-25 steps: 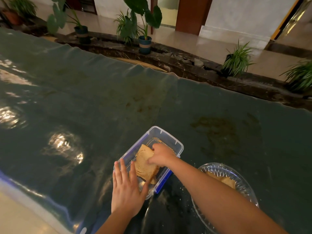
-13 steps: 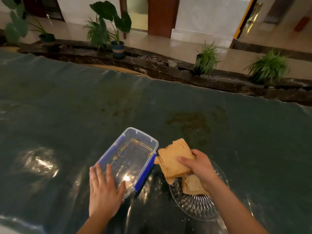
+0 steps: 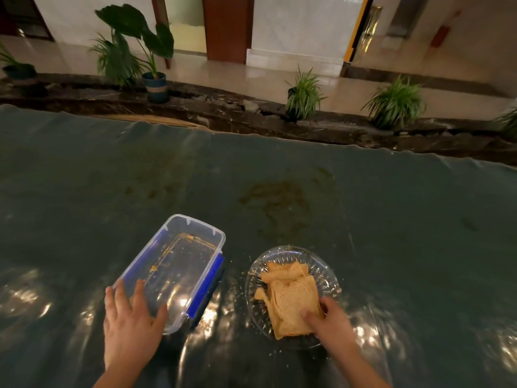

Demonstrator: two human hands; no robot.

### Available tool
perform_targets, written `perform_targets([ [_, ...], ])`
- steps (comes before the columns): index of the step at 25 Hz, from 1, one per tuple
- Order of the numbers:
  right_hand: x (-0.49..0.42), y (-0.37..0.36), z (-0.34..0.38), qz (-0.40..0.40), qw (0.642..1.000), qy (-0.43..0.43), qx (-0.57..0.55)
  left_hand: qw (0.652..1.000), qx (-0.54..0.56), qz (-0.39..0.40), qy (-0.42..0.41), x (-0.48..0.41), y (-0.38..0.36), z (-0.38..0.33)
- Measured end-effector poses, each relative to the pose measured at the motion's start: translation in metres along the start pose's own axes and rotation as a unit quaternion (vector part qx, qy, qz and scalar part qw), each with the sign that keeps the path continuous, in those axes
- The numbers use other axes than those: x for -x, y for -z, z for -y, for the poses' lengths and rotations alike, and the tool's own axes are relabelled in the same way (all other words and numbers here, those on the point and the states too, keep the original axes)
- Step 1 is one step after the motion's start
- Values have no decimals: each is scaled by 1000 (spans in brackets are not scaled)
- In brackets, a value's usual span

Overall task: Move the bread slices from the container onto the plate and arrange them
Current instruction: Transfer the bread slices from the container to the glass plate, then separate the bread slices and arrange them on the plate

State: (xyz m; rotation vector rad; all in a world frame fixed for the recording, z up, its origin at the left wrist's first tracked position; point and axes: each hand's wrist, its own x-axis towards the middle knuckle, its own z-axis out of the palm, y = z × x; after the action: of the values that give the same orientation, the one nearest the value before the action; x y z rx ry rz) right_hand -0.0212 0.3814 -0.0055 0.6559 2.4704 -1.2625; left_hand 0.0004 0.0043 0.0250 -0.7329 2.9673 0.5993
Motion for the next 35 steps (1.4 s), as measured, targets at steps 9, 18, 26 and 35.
perform_targets([
  [9,-17,24,0,-53,998,26,24,980,-20,-56,-190,20,-15,-79],
  [18,-59,32,34,31,998,38,50,944,205,224,-126,19,-71,-186],
  [26,-68,18,39,41,998,35,36,862,364,340,94,-7,-87,-204],
  [35,-82,22,51,-3,999,16,-49,853,414,308,71,-21,-100,-223],
])
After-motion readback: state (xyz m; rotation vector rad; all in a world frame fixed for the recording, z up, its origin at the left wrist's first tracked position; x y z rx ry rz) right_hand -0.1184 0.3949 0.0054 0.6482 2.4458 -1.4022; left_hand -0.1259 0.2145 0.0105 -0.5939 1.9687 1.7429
